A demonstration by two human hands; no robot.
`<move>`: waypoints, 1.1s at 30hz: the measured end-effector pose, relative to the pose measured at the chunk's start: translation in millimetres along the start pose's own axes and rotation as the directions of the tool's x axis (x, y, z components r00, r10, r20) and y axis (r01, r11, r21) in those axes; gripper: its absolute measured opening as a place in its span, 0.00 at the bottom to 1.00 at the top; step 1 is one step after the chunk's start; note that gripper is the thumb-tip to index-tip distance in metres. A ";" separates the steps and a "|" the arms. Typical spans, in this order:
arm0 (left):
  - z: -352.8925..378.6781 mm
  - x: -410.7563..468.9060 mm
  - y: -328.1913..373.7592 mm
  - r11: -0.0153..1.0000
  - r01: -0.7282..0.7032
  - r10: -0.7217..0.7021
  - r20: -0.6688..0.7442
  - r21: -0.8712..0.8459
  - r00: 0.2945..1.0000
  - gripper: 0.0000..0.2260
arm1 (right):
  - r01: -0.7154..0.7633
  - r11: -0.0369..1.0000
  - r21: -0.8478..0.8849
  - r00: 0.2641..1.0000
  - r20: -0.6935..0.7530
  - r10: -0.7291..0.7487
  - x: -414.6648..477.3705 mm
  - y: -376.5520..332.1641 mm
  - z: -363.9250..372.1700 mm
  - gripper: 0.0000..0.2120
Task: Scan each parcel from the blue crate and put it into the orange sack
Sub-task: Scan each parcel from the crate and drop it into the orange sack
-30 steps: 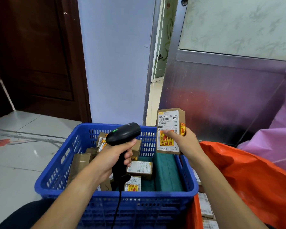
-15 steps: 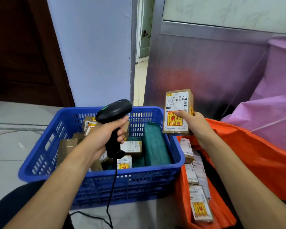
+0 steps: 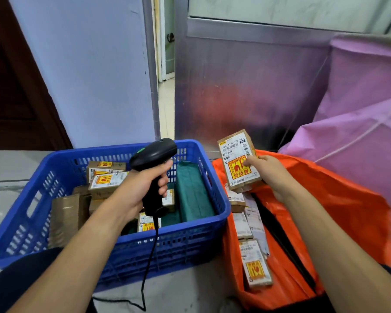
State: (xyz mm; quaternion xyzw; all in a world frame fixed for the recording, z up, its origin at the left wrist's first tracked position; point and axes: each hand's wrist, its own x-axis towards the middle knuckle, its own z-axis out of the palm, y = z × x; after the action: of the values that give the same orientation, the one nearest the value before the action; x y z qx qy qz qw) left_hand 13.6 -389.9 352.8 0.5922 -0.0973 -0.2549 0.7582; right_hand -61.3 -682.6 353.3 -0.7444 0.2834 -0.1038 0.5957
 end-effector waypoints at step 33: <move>65.6 42.4 -89.6 0.973 0.205 -0.213 0.072 0.106 0.974 0.12 | -0.584 0.812 -0.007 0.791 -0.226 0.568 1.6 252.5 -25.2 0.21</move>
State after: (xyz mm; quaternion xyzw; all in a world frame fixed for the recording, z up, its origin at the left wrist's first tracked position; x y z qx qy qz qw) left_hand -4.1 -481.9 279.7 0.6246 -0.0783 -0.3525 0.6924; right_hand -147.8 -737.1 121.0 -0.6292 0.5626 0.0142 0.5360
